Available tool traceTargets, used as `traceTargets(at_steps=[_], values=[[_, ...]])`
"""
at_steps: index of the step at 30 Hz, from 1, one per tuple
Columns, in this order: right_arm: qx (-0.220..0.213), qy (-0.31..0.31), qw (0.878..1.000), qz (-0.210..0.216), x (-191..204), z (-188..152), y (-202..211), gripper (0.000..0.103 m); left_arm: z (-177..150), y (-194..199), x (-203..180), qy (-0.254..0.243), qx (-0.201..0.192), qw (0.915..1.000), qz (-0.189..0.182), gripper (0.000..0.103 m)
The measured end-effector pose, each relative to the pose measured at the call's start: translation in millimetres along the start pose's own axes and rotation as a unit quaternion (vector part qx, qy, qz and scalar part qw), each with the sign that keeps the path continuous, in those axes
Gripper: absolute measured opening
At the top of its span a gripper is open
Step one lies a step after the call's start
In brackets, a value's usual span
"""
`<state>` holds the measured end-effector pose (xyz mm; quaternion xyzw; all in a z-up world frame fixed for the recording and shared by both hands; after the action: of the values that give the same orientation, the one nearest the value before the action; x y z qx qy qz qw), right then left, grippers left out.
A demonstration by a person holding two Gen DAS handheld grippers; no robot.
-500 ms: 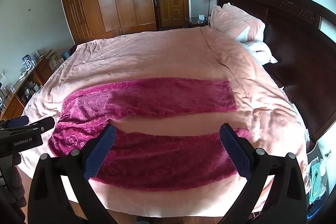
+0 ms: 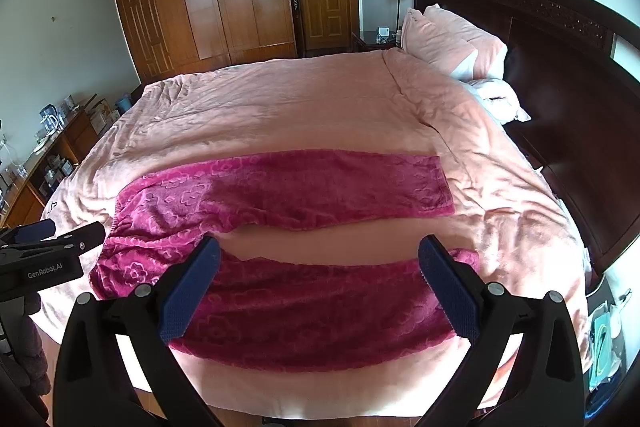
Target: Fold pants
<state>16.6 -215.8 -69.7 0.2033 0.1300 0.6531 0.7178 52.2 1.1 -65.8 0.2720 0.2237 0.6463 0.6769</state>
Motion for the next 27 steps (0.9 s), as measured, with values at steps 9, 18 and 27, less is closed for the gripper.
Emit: traceTargets(at_steps=[9, 18, 27], values=[[0.002, 0.000, 1.000, -0.002, -2, 4, -11, 0.100, 3, -12, -11, -0.005, -0.002, 1.0000, -0.005, 0.095], [0.003, 0.001, 1.000, -0.002, -1, 4, -11, 0.100, 7, -12, -2, -0.029, -0.012, 0.9995, 0.007, 0.095], [0.005, 0.000, 1.000, -0.004, 0, 1, -20, 0.100, 5, -13, -2, -0.025, -0.009, 0.9996, 0.004, 0.095]])
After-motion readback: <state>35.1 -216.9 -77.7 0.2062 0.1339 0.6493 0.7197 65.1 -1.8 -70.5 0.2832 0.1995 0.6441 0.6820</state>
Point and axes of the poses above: each gripper's, at about its wrist camera, not at the fingertips, and y roughly against the way its jaws point, x to its left, z to its top, the point moved 8 cm from there along -y, roughly the way its jaws point, and after that the axes turned 13 degrees about -x, right-handed, at the moved point
